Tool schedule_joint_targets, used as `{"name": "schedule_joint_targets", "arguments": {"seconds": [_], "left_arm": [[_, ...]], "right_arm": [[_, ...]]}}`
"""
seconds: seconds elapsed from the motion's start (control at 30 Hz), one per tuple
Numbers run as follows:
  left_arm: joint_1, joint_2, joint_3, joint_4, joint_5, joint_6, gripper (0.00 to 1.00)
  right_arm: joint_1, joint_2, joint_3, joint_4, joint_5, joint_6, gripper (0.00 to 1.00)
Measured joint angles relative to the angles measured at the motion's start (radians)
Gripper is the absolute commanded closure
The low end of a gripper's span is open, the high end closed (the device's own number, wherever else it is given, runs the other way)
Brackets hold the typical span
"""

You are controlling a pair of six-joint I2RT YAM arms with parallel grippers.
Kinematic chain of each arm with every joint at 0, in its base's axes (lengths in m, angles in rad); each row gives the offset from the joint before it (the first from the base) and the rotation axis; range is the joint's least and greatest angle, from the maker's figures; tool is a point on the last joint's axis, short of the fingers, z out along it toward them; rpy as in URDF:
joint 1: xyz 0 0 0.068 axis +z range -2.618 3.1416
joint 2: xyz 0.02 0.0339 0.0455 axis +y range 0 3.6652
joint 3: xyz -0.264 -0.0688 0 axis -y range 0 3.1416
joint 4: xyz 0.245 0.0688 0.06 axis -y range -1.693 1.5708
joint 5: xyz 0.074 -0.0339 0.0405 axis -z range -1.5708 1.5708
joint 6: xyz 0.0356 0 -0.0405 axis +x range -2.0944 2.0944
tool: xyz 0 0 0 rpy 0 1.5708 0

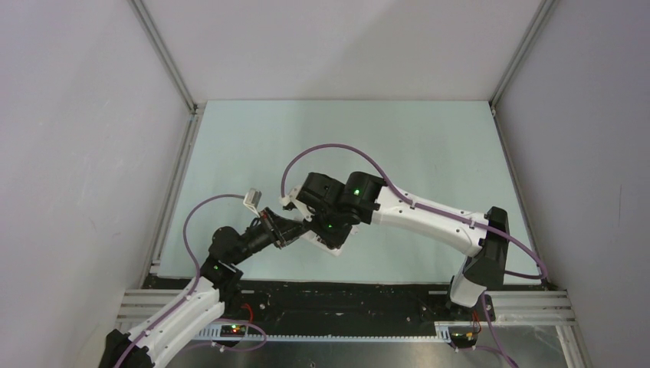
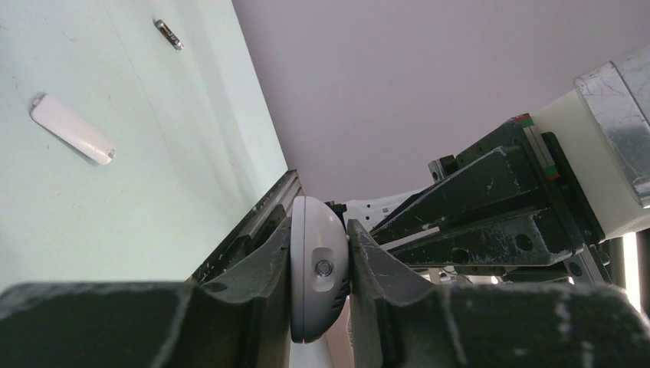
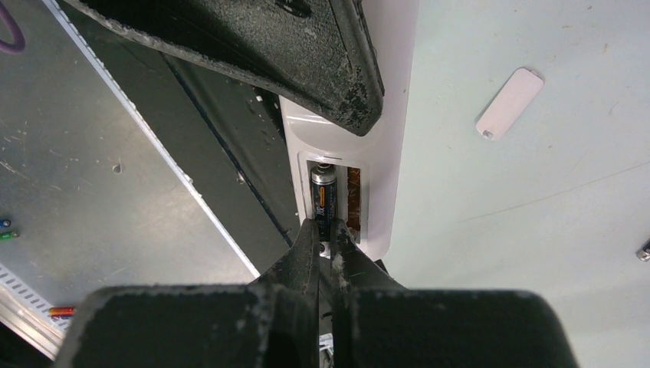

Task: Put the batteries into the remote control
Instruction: Load the battery into the remote control.

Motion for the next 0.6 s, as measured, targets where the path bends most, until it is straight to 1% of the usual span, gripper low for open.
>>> {"name": "schedule_joint_targets", "arguments": {"seconds": [0.6], "left_arm": [[0.0,0.0,0.0,0.0,-0.001,0.0,1.0]], "right_arm": [[0.0,0.0,0.0,0.019,0.007,0.024,1.0]]}}
